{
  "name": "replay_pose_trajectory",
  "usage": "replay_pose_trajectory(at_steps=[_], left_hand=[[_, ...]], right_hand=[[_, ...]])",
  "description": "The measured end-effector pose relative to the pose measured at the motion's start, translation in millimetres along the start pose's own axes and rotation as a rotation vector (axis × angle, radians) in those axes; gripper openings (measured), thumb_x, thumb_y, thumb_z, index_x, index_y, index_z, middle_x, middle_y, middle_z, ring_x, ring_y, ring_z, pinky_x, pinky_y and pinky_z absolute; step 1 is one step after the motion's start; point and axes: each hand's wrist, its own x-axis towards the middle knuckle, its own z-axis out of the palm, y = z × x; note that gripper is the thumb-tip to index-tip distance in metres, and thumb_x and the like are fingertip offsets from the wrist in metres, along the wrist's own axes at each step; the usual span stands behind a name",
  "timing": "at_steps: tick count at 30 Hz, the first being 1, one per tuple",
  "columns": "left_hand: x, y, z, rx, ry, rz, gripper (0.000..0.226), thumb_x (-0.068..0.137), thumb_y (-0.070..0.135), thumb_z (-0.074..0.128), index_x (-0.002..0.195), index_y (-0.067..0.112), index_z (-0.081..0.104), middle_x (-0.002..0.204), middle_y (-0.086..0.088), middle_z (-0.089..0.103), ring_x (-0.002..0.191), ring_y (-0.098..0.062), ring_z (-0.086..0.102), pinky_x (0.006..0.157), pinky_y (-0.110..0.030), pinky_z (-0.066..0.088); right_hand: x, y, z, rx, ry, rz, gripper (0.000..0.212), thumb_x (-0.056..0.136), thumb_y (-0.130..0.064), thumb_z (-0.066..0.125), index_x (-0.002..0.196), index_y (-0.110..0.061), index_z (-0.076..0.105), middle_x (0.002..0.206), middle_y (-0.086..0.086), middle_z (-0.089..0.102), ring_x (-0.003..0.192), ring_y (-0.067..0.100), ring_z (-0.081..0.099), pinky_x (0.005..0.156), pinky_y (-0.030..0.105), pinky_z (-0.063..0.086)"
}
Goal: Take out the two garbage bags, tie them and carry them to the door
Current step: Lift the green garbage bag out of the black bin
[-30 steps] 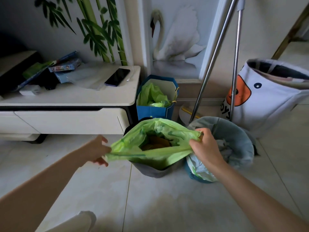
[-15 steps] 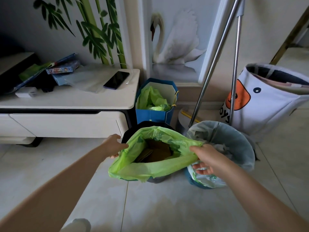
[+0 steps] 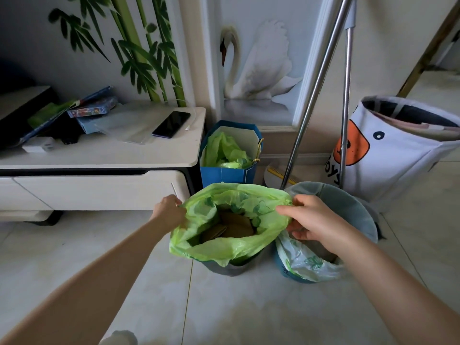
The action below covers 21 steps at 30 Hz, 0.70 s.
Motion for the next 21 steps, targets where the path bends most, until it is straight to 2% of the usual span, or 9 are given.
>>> replay_pose_trajectory(at_steps=[2,4,7,10,13,15,18,21], left_hand=[[-1,6,-5,-0.084,0.004,0.022,0.020,0.088,0.011,0.048,0.094,0.005,0.066,0.088,-0.013,0.066,0.071,-0.024,0.057,0.052,-0.023,0.039],[-1,11,-12,-0.139,0.025,0.034,0.024,0.086,0.011,0.047,0.085,-0.001,0.068,0.075,-0.012,0.065,0.066,-0.024,0.054,0.057,-0.028,0.043],[0,22,-25,-0.274,0.093,0.019,0.022,0.083,0.009,0.049,0.077,0.008,0.070,0.073,-0.011,0.065,0.069,-0.027,0.058,0.068,-0.040,0.054],[2,36,-43,-0.423,0.182,0.035,0.023,0.082,0.008,0.048,0.071,0.015,0.067,0.068,-0.008,0.062,0.065,-0.025,0.056,0.064,-0.033,0.050],[-2,50,-67,-0.492,0.258,0.086,0.021,0.081,0.010,0.048,0.075,0.017,0.067,0.069,-0.007,0.062,0.065,-0.025,0.055,0.063,-0.033,0.049],[-9,60,-82,-0.509,0.298,0.136,0.022,0.080,0.011,0.047,0.079,0.017,0.068,0.070,-0.006,0.060,0.064,-0.023,0.051,0.061,-0.032,0.044],[-24,74,-107,-0.566,0.350,0.205,0.022,0.082,0.009,0.047,0.078,0.017,0.068,0.067,-0.003,0.061,0.060,-0.020,0.052,0.057,-0.027,0.043],[-42,85,-135,-0.599,0.406,0.235,0.019,0.079,0.010,0.051,0.071,0.014,0.068,0.065,-0.003,0.060,0.060,-0.018,0.050,0.055,-0.026,0.040]], right_hand=[[-1,-2,-3,0.007,0.018,-0.032,0.019,0.080,-0.029,0.072,0.093,-0.019,0.063,0.074,0.004,0.062,0.053,0.013,0.061,0.052,0.027,0.049],[-1,-5,-5,0.014,0.038,-0.087,0.015,0.081,-0.025,0.071,0.092,-0.026,0.061,0.074,0.004,0.063,0.048,0.010,0.059,0.049,0.026,0.048],[-1,-10,-2,0.027,0.118,-0.226,0.018,0.084,-0.016,0.068,0.093,-0.030,0.061,0.077,0.004,0.062,0.052,0.011,0.058,0.054,0.032,0.053],[-3,-24,-2,0.218,0.182,-0.292,0.022,0.086,-0.012,0.064,0.106,-0.020,0.066,0.076,0.002,0.062,0.062,0.016,0.059,0.064,0.037,0.054],[-10,-51,-8,0.275,0.229,-0.373,0.019,0.086,-0.016,0.061,0.085,-0.034,0.067,0.088,0.002,0.067,0.082,0.025,0.066,0.077,0.045,0.057],[-20,-74,-15,0.305,0.249,-0.427,0.019,0.085,-0.018,0.062,0.079,-0.035,0.067,0.091,0.003,0.069,0.092,0.030,0.067,0.081,0.048,0.058],[-39,-107,-24,0.373,0.233,-0.473,0.012,0.085,-0.017,0.064,0.086,-0.029,0.067,0.096,0.007,0.068,0.095,0.030,0.067,0.080,0.048,0.058],[-62,-127,-33,0.387,0.222,-0.509,0.011,0.085,-0.016,0.064,0.094,-0.021,0.067,0.095,0.010,0.069,0.087,0.026,0.069,0.075,0.044,0.060]])
